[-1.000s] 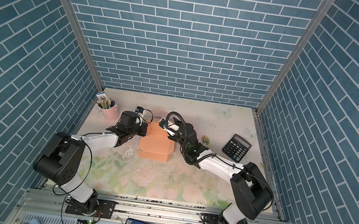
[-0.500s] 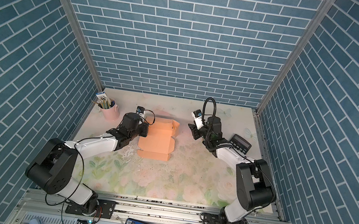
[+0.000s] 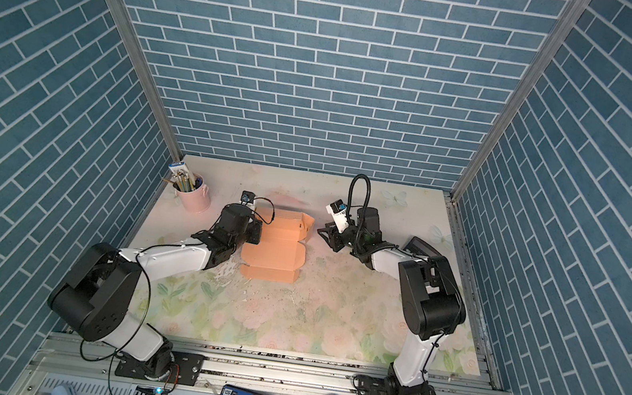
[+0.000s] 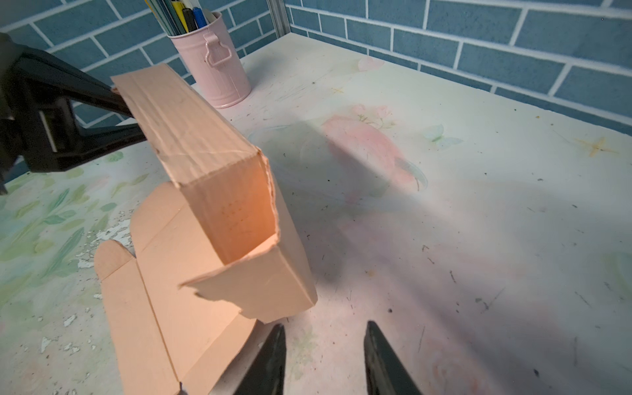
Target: Fold the paper box
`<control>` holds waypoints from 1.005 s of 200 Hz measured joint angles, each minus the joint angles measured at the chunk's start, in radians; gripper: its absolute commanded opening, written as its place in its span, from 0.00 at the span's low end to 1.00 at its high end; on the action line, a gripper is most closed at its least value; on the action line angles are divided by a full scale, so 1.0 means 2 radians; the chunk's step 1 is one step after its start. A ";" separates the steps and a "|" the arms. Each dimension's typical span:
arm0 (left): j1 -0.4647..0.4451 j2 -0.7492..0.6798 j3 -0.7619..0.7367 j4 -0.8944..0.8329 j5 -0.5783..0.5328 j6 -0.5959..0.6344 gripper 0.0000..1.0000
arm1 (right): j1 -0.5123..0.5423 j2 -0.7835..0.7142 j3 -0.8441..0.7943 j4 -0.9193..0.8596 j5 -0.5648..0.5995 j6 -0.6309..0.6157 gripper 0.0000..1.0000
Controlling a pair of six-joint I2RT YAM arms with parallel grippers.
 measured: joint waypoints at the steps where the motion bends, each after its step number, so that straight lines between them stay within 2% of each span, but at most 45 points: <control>1: 0.000 0.001 0.000 0.001 0.000 0.000 0.00 | 0.000 0.000 0.000 0.000 -0.001 0.000 0.38; 78: 0.000 0.035 0.000 0.035 0.001 0.000 0.00 | 0.017 0.045 0.059 -0.024 -0.029 -0.019 0.37; 201: 0.000 0.065 0.019 0.037 0.020 0.000 0.00 | 0.053 0.078 0.111 -0.084 0.002 -0.055 0.36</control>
